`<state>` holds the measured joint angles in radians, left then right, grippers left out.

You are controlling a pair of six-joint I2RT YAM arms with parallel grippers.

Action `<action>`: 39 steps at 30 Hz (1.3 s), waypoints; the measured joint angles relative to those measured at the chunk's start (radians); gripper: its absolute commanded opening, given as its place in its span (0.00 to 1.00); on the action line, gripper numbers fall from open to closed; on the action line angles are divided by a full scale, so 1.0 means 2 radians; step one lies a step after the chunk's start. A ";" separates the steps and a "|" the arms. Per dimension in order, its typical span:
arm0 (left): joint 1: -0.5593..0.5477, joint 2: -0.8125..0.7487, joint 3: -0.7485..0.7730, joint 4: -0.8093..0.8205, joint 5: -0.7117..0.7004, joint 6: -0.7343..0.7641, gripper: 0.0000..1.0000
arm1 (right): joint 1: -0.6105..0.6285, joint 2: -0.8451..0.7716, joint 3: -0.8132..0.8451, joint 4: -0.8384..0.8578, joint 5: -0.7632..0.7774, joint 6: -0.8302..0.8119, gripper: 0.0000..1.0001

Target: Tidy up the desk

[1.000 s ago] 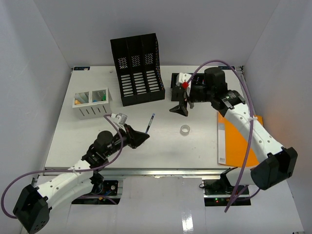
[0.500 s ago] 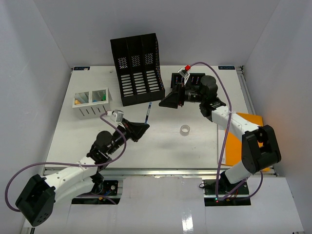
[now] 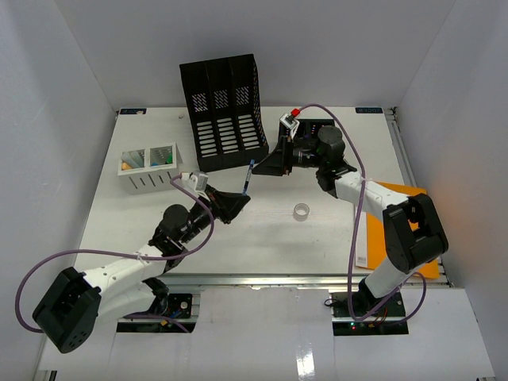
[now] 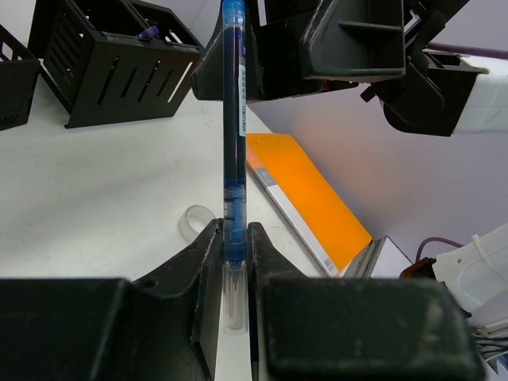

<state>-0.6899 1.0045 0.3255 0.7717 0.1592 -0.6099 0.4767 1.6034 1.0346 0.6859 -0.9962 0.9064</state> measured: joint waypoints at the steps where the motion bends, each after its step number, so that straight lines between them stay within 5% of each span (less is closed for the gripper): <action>1: 0.000 0.001 0.000 0.000 0.001 0.000 0.00 | 0.002 0.002 0.001 0.001 -0.001 0.001 0.60; 10: 0.000 0.023 0.002 0.008 0.011 -0.004 0.00 | 0.021 0.008 0.002 0.013 -0.004 0.004 0.47; 19: 0.000 0.040 0.016 0.022 0.027 -0.013 0.00 | 0.020 0.010 0.003 0.031 -0.005 0.012 0.10; 22: 0.000 0.040 0.017 0.027 0.031 -0.018 0.02 | 0.020 0.011 0.003 0.040 -0.004 0.010 0.08; 24: 0.000 0.040 0.018 0.027 0.032 -0.021 0.13 | 0.020 0.011 0.003 0.044 -0.005 0.008 0.08; 27: 0.000 0.040 0.018 0.025 0.033 -0.024 0.51 | 0.020 0.011 0.003 0.048 -0.008 0.006 0.08; 31: 0.000 0.034 0.019 -0.001 0.024 -0.030 0.87 | 0.020 0.011 0.003 0.051 -0.018 0.003 0.08; 33: 0.000 0.024 0.019 -0.023 0.013 -0.030 0.97 | 0.020 0.011 0.005 0.049 -0.025 -0.003 0.08; 39: 0.000 -0.047 0.022 -0.090 -0.010 -0.019 0.98 | -0.002 0.012 0.057 -0.049 -0.035 -0.118 0.08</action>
<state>-0.6895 0.9107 0.3685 0.5927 0.1390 -0.6475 0.4734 1.6267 1.1480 0.5880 -1.0656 0.6696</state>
